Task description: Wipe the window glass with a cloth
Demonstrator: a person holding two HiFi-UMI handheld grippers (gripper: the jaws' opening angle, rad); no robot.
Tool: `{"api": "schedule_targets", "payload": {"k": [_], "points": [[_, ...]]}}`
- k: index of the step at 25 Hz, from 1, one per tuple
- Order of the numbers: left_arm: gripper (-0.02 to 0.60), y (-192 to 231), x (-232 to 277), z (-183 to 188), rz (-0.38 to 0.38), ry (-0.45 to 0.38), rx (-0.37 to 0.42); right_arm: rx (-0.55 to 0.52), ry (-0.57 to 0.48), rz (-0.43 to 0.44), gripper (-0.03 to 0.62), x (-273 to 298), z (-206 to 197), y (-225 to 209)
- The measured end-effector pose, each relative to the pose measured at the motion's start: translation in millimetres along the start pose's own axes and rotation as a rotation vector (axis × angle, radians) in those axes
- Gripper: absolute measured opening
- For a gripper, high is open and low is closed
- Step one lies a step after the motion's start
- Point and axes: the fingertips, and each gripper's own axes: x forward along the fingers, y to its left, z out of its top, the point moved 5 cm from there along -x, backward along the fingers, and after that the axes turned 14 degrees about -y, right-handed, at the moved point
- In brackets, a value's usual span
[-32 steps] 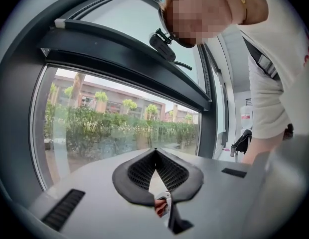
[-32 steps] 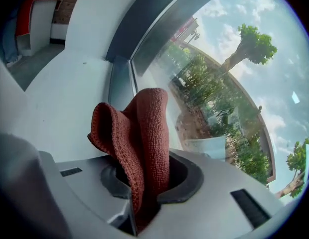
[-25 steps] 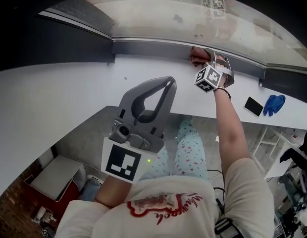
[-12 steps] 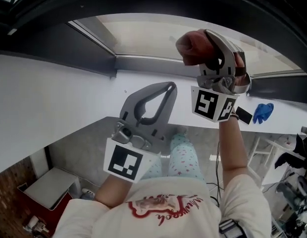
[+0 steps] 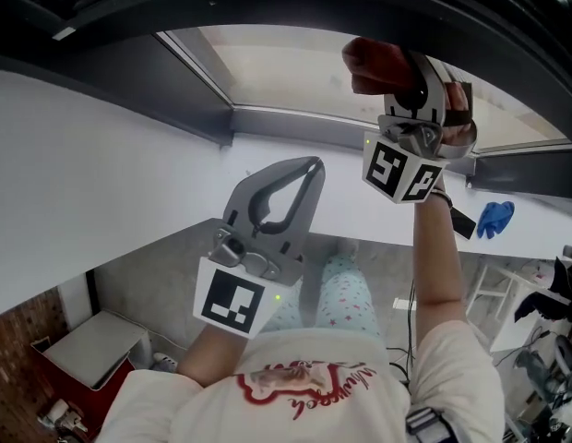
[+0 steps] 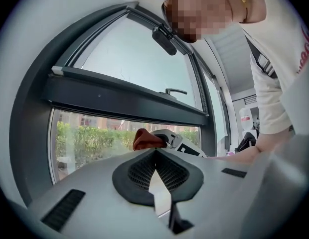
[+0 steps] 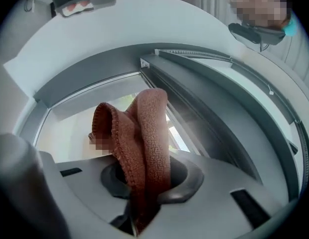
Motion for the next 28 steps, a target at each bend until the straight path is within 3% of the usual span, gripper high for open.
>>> {"api": "schedule_targets", "payload": {"k": [8, 15, 23, 28], "points": [[0.018, 22, -10, -8, -0.085, 0.034, 0.019, 0.011, 0.091, 0.150, 0.091, -11, -16, 87], [0.018, 26, -19, -21, -0.005, 0.064, -0.009, 0.079, 0.121, 0.282, 0.094, -26, -35, 152], [0.018, 11, -16, -23, 0.025, 0.070, -0.005, 0.130, 0.136, 0.444, 0.094, -46, -56, 213], [0.018, 12, -25, -27, 0.056, 0.095, 0.004, 0.186, 0.203, 0.556, 0.094, -64, -80, 263]]}}
